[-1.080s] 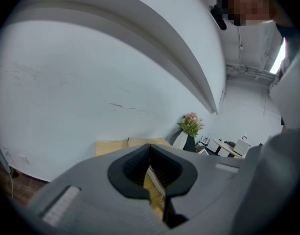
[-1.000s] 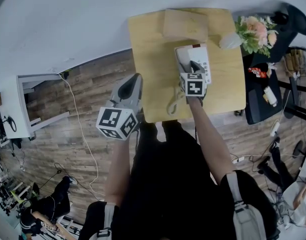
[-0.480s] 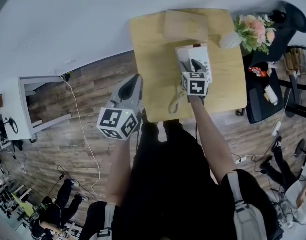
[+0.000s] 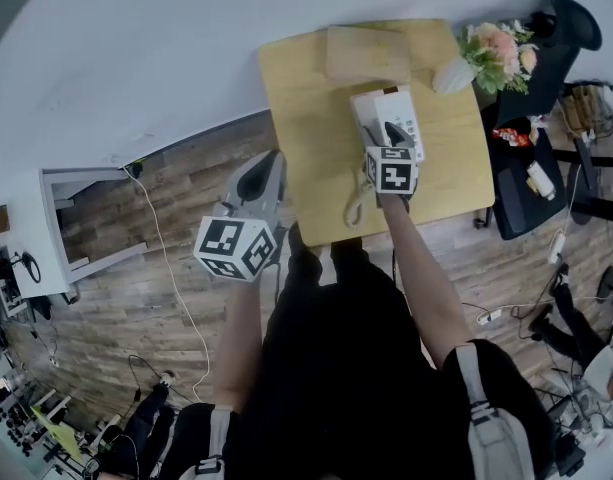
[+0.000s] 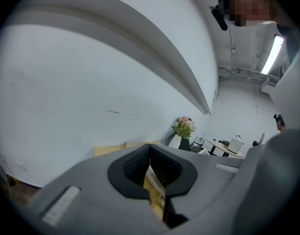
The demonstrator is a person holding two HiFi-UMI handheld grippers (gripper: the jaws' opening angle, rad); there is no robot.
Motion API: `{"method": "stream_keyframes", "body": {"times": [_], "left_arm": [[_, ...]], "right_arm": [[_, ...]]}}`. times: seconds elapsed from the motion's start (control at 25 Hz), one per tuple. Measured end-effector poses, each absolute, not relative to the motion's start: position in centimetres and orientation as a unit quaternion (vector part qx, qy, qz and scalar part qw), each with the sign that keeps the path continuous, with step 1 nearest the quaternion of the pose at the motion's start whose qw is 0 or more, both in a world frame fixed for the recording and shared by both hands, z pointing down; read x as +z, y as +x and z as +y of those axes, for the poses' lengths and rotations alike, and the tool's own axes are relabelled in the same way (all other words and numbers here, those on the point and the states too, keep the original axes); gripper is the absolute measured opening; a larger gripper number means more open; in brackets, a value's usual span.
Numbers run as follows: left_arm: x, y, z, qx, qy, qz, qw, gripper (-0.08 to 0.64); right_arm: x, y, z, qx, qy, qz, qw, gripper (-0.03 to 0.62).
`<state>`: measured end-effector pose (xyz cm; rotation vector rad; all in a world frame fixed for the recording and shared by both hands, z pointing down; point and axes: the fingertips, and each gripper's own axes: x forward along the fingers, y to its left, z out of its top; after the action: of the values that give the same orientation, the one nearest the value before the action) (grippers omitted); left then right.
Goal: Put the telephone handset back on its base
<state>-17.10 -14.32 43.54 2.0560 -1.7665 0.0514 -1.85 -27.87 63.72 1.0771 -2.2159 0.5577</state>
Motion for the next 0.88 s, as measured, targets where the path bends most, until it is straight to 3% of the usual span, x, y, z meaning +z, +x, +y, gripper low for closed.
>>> {"method": "stream_keyframes", "body": {"times": [0.88], "left_arm": [[39.6,-17.7,-11.1,-0.001,0.806,-0.565,0.176,0.009]], "right_arm": [[56.2,0.0,-22.1,0.182,0.489,-0.815,0.252,0.193]]}}
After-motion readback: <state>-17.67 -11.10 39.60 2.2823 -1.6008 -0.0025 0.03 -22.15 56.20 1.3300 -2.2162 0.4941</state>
